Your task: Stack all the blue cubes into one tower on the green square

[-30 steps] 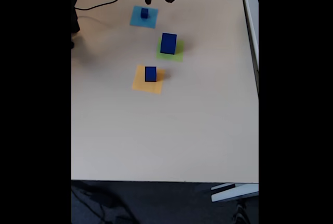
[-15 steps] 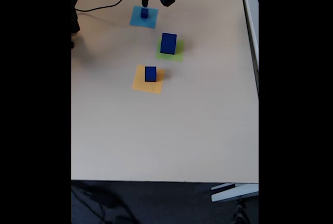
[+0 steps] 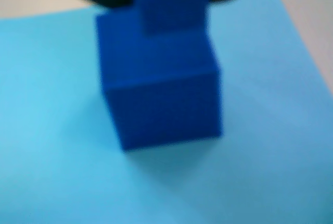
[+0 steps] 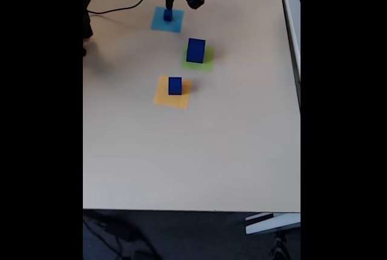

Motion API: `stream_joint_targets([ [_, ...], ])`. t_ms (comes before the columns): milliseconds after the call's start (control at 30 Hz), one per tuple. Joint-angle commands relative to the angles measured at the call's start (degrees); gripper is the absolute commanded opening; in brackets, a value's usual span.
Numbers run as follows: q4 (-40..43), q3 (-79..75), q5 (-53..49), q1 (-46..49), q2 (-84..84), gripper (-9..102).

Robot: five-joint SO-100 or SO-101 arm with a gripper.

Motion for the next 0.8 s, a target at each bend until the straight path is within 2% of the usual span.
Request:
stream_joint_targets([
  [0,-0.6,-0.3,-0.4,0.4,1.0,0],
  [767,-0.5,0.5,1.5,-0.6,0.3,0],
])
